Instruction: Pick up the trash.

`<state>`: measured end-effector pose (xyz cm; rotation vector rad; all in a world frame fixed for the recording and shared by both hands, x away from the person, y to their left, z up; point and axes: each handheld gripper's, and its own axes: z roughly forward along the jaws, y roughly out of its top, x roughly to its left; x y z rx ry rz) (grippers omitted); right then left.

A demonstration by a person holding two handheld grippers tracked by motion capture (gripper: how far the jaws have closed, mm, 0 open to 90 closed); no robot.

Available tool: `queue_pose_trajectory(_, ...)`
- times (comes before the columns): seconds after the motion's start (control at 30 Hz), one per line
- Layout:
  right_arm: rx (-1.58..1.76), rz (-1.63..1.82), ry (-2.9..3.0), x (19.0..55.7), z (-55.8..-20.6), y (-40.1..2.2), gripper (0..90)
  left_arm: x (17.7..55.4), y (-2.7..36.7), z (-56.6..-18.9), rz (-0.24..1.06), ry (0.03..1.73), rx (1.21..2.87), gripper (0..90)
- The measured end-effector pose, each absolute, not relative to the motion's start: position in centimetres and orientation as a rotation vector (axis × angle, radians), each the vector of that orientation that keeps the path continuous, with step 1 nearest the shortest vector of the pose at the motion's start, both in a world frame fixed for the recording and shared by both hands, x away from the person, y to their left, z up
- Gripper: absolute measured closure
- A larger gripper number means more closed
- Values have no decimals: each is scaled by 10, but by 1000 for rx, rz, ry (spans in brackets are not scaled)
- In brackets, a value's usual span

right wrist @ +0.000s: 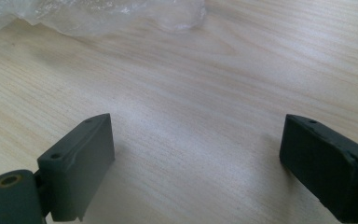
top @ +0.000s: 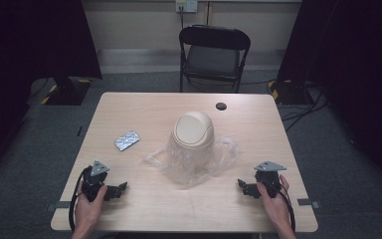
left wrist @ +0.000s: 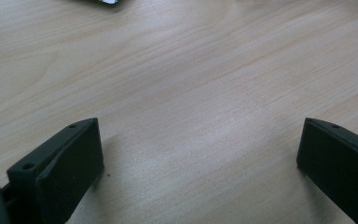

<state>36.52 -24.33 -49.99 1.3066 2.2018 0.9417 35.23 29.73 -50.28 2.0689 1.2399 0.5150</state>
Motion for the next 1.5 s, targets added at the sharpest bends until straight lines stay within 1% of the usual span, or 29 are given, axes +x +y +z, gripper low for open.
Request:
queue_pose_trajectory(0.5,1279,949,2220,365,-500,-246,95,351,295,-503,526,1268,2049,10)
queue_pose_trajectory(0.57,1281,948,2220,365,-500,-246,95,350,294,-502,521,1262,2041,77)
queue_pose_trajectory(0.63,1283,948,2220,365,-500,-246,95,351,295,-497,501,1253,2012,203)
queue_pose_trajectory(0.7,1281,948,2220,365,-500,-246,95,351,295,-495,498,1248,2010,197)
queue_pose_trajectory(0.73,1281,948,2220,365,-500,-246,95,352,293,-491,507,1267,1986,164)
queue_pose_trajectory(0.77,1281,948,2220,365,-500,-246,95,353,292,-488,495,1262,1982,176)
queue_pose_trajectory(0.9,1282,948,2220,365,-500,-246,95,357,286,-482,514,1240,1977,166)
queue_pose_trajectory(0.97,1278,949,2220,365,-500,-246,95,359,282,-478,514,1213,1982,171)
queue_pose_trajectory(1.03,1278,948,2219,365,-500,-246,95,362,278,-472,471,1176,1942,178)
queue_pose_trajectory(1.2,1282,947,2220,365,-500,-246,95,369,268,-460,481,1131,1957,204)
queue_pose_trajectory(1.33,1278,948,2220,365,-500,-246,95,373,255,-442,498,1013,1996,194)
queue_pose_trajectory(1.4,1281,947,2219,365,-500,-246,95,376,248,-432,478,984,1977,182)
queue_pose_trajectory(1.5,1281,947,2219,365,-500,-246,95,378,244,-427,483,970,1982,182)
